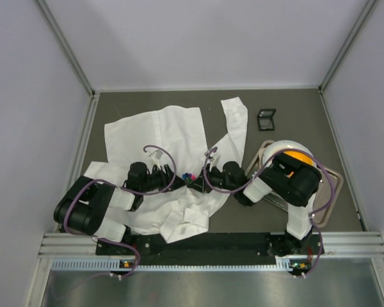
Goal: Remove the brooch from the garment
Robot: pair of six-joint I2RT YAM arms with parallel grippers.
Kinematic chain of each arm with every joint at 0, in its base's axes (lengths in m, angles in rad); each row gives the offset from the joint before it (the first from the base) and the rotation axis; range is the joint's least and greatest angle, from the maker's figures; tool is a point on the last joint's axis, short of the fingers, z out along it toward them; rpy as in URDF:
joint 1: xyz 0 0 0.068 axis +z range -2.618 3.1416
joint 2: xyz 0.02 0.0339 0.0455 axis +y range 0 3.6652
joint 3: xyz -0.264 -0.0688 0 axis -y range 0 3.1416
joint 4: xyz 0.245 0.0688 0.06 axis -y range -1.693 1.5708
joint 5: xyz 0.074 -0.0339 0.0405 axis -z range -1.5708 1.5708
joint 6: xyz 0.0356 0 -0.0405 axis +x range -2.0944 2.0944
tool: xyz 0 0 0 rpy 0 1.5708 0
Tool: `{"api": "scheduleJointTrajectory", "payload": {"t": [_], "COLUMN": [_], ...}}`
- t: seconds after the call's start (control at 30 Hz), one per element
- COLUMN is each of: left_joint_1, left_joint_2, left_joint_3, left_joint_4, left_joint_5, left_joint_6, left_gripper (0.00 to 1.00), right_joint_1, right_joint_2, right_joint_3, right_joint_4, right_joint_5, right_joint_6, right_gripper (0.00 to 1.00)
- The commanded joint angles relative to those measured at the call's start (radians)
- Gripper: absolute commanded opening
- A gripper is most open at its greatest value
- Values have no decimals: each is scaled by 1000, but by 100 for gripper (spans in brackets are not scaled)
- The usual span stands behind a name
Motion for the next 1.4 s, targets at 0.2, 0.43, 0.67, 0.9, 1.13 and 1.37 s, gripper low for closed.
{"api": "scheduleJointTrajectory", "payload": {"t": [0.2,0.43,0.67,0.9,1.13,1.37], "left_joint_1": [5,4,4,4,5,4], "left_joint_2": [42,46,62,63,46,-18], "left_joint_3": [39,53,60,59,51,25], "left_joint_4": [46,22,15,20,29,-9], "left_joint_5": [-21,-35,-41,-32,-19,-32], "left_joint_6": [-42,-60,-66,-60,-60,-69], "left_gripper": [53,55,49,34,42,56], "right_joint_1": [3,26,32,33,32,27], "right_joint_2": [-3,-21,-27,-21,-20,-14], "right_joint_3": [20,35,40,40,31,18], "right_joint_4": [67,6,-13,9,33,76], "right_joint_5": [-40,-11,0,-12,-32,-34], "right_joint_6": [-14,-52,-61,-54,-49,-23], "right_gripper": [0,0,0,0,0,0]}}
